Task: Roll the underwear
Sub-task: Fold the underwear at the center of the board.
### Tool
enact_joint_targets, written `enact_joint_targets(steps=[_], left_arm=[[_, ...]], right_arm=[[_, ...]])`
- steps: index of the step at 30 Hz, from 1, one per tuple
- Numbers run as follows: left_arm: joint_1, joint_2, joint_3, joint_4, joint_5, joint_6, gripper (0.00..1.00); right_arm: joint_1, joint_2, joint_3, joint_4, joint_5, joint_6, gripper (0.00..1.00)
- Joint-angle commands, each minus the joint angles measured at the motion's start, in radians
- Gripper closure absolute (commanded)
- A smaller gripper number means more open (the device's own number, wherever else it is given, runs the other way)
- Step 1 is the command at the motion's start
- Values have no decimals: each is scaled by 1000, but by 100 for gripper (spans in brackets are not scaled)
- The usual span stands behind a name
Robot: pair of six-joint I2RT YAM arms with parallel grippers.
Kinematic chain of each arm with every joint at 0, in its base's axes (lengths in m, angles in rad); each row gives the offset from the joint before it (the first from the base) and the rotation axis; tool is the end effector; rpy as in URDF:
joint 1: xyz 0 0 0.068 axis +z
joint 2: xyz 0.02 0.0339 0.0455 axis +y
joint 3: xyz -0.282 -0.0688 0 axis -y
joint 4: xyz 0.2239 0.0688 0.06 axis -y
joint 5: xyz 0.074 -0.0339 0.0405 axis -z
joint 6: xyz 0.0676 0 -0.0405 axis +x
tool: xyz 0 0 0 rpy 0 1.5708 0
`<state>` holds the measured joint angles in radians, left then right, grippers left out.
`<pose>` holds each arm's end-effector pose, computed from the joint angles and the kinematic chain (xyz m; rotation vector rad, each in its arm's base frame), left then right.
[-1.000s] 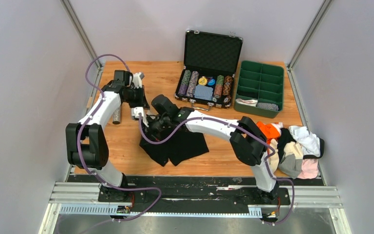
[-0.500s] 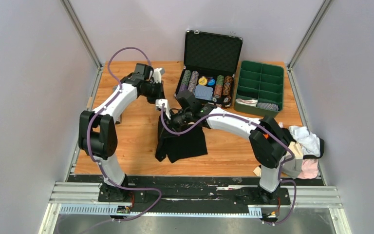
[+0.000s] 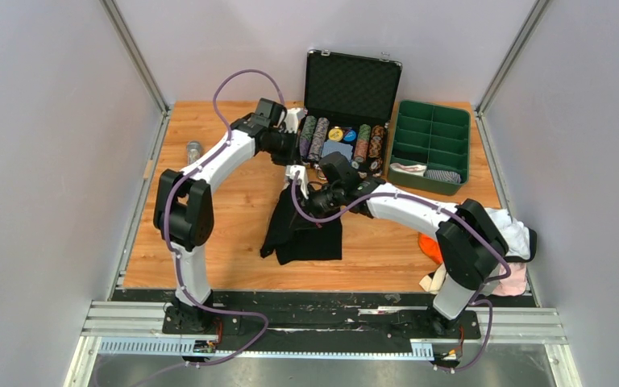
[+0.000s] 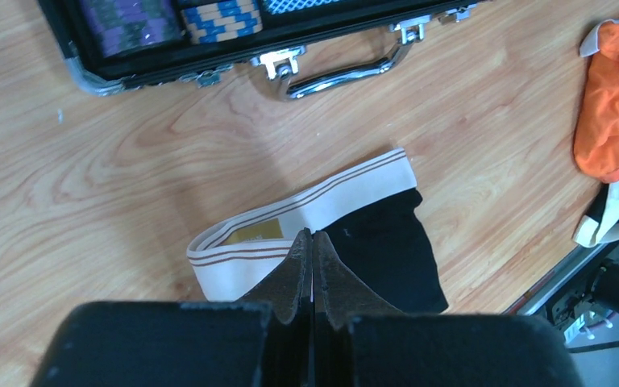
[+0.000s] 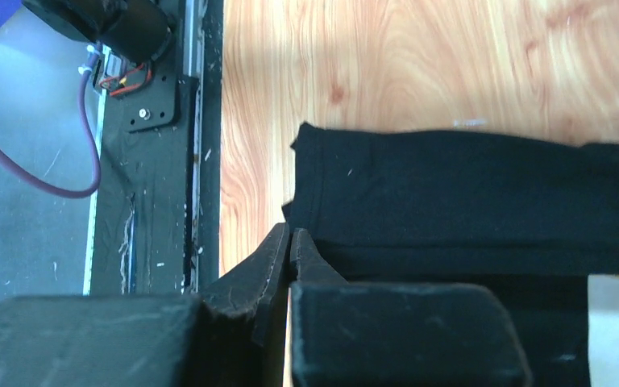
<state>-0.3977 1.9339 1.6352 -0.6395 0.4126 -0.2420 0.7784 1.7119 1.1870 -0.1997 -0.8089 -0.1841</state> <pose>0.3879 -0.1924 0.2589 0.3742 2.5408 -0.7727 0.2318 0.2973 0.2524 -1.4420 1.8140 1.2313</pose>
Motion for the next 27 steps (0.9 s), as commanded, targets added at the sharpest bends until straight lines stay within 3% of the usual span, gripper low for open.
enact_joint_targets(steps=[1,27], left_arm=[[-26,40,71,11,-11,-19,100],[-166,160,150,73,-26,-46,100]], right_arm=[[-40,-64,-77,17,-5,-8,100],[-113,-262,-297,-113,17,-69,100]])
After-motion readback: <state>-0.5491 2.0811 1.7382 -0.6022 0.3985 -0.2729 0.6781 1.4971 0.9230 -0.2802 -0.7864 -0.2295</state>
